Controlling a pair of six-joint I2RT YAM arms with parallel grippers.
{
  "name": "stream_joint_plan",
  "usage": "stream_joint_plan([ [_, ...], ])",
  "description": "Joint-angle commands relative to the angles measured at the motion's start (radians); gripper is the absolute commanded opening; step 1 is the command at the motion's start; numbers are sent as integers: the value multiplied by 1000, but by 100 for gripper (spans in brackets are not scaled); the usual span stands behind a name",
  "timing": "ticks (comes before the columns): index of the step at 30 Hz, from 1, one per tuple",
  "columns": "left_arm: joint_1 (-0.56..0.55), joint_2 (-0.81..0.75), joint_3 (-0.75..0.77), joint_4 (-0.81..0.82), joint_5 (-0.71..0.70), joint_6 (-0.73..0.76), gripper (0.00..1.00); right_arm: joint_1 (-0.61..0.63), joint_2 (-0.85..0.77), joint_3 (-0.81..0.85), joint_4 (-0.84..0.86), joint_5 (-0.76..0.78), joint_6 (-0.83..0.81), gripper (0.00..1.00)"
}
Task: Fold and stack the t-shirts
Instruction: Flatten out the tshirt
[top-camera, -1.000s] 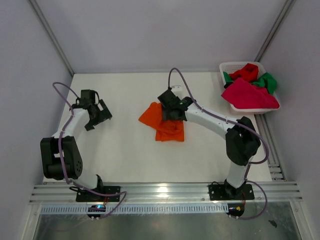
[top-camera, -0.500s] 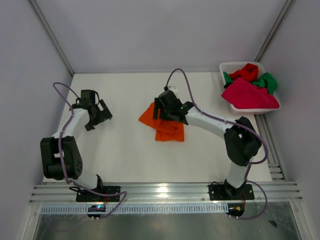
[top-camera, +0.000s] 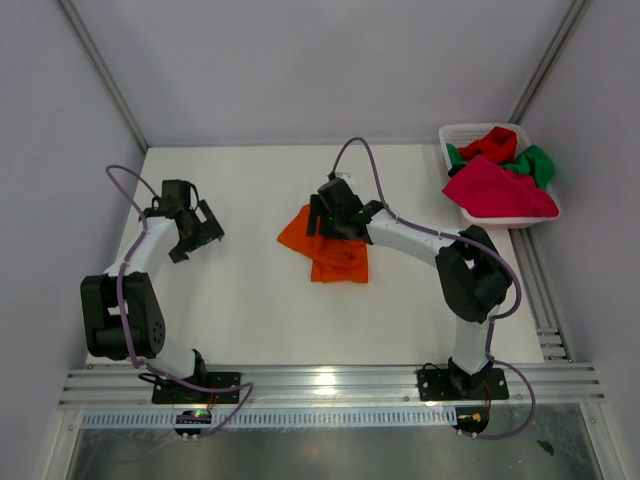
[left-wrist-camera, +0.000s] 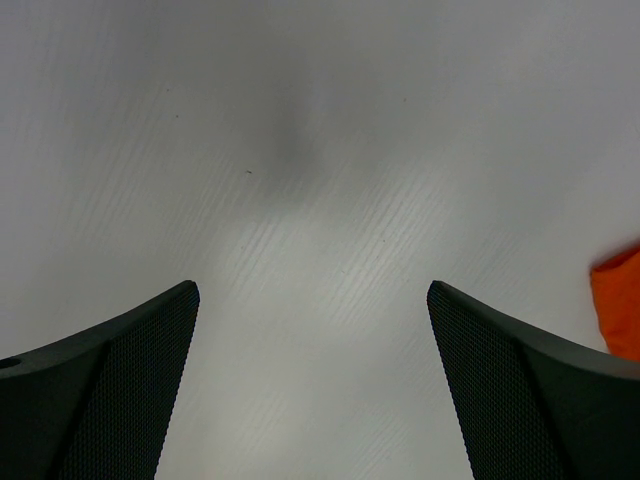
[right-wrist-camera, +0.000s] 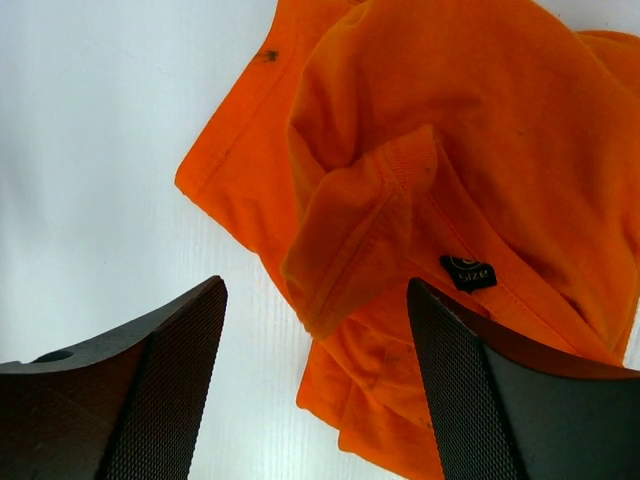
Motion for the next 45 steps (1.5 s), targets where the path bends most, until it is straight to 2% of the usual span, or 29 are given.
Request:
stream_joint_plan([
  [1,5,-13,24,-13,-16,3,99,-8,25,56,38,-5,-11,77],
  [4,3,-12,24,-13,-19,3,99,-11,46,70,46,-16,-20,74],
  [7,5,-10,26,-13,-21,3,99,-15,64,105,38,-34,-38,53],
  [8,5,-10,26,-13,-21,3,99,-17,74,111,32,-37,-45,41],
  [11,5,-10,27,-13,-19,3,99,-24,78,124,29,-37,-58,24],
  [14,5,-7,27,-13,-19,3,99,-35,72,143,16,-15,-75,17],
  [15,5,-9,27,-13,-18,3,99,-40,66,151,6,-5,-89,11],
  [22,5,-12,26,-11,-7,0,99,-103,-75,261,-72,146,-164,4],
  [27,5,-10,26,-7,4,-1,99,-159,-202,387,-129,251,-236,4],
  [33,5,5,29,3,27,-10,99,-175,-239,751,-257,303,-385,4],
  [34,5,8,32,4,31,-15,99,-175,-233,851,-280,285,-394,4],
  [37,3,11,38,9,38,-24,99,-176,-210,993,-362,227,-388,4],
  [40,3,17,44,15,45,-33,99,-176,-196,1026,-408,71,-326,4],
  [45,3,31,44,18,53,-36,99,-140,-112,1055,-400,-452,-249,4],
])
